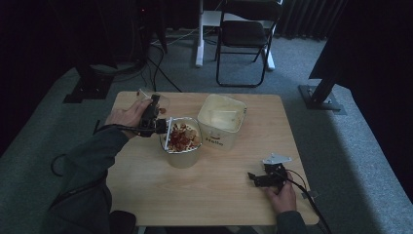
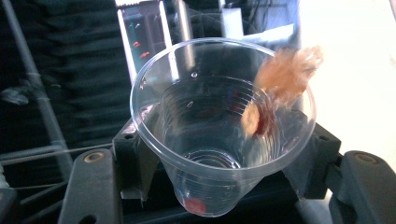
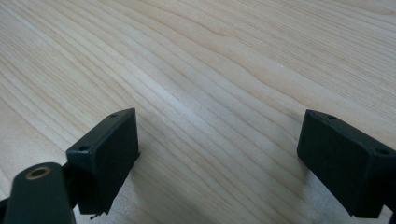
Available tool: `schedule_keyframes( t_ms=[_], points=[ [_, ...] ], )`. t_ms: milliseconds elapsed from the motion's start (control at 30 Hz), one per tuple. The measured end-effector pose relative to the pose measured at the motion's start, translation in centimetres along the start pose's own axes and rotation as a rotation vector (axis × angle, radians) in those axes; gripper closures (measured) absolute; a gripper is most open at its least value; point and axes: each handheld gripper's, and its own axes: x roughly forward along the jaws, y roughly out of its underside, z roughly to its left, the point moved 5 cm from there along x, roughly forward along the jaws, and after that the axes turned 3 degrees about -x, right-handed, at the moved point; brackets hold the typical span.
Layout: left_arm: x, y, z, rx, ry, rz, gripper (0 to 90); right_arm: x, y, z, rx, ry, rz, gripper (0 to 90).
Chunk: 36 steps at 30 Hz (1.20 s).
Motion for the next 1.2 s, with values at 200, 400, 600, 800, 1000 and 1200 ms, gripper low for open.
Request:
schedule_keyframes(
  t_ms=[200,400,600,800,1000,1200],
  points=[
    [0.3,0.4,-0.2,0.042,-0.029,0.037,36.8,0.0,0.0,0.0,0.0,0.0,0.0,12.3],
    [0.3,0.1,0.2,0.06,-0.043,0.034,36.2,0.0,0.0,0.0,0.0,0.001,0.0,12.3],
    [-0.2,-0.5,0.2,0.059,-0.047,0.009,35.9,0.0,0.0,0.0,0.0,0.001,0.0,12.3],
    [0.2,-0.5,0.5,0.044,-0.043,0.0,36.5,0.0,0.0,0.0,0.001,0.001,0.0,12.3],
    [0.1,-0.3,0.7,0.044,-0.051,0.011,36.6,0.0,0.0,0.0,0.001,0.002,0.0,12.3],
    [-0.1,-0.4,0.6,0.061,-0.067,0.006,36.2,0.0,0.0,0.0,0.0,0.003,0.0,12.3]
  ],
)
